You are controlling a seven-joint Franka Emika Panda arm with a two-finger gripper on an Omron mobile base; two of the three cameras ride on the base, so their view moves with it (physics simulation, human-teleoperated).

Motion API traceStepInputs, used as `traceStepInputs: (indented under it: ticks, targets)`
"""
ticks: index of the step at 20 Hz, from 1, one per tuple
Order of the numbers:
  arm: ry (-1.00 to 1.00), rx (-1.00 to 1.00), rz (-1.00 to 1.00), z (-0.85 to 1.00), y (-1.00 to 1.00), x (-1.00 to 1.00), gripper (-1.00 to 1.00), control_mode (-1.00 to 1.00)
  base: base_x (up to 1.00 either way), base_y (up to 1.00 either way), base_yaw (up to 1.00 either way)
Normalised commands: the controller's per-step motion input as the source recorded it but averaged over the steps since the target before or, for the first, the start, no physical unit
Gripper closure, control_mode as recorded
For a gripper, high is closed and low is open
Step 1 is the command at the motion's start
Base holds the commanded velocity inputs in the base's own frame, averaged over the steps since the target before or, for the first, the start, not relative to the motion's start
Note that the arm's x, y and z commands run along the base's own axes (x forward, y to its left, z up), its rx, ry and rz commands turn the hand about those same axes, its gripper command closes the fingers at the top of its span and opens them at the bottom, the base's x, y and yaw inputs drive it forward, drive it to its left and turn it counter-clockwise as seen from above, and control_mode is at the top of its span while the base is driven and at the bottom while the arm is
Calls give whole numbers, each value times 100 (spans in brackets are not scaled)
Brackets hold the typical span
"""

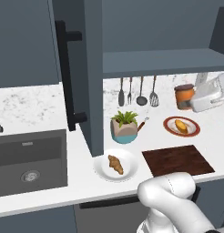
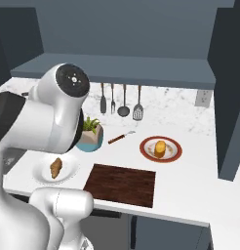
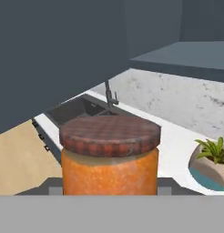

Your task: From the different types of pastries on the counter, select a croissant and place it on the cutting board. Then retrieve a jar of jam from the cabinet and place it alongside the croissant on the cutting board.

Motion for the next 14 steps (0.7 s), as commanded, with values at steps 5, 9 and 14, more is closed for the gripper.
traceStepInputs:
  ticks: [5,9,14]
  targets:
    - [-6,-10,18,-82,0,-1,100,-100,0,0,0]
    - [-19,-1,15,-60,-1,0,100,-100,0,0,0]
    - [-16,0,10,-51,0,0,100,-100,0,0,0]
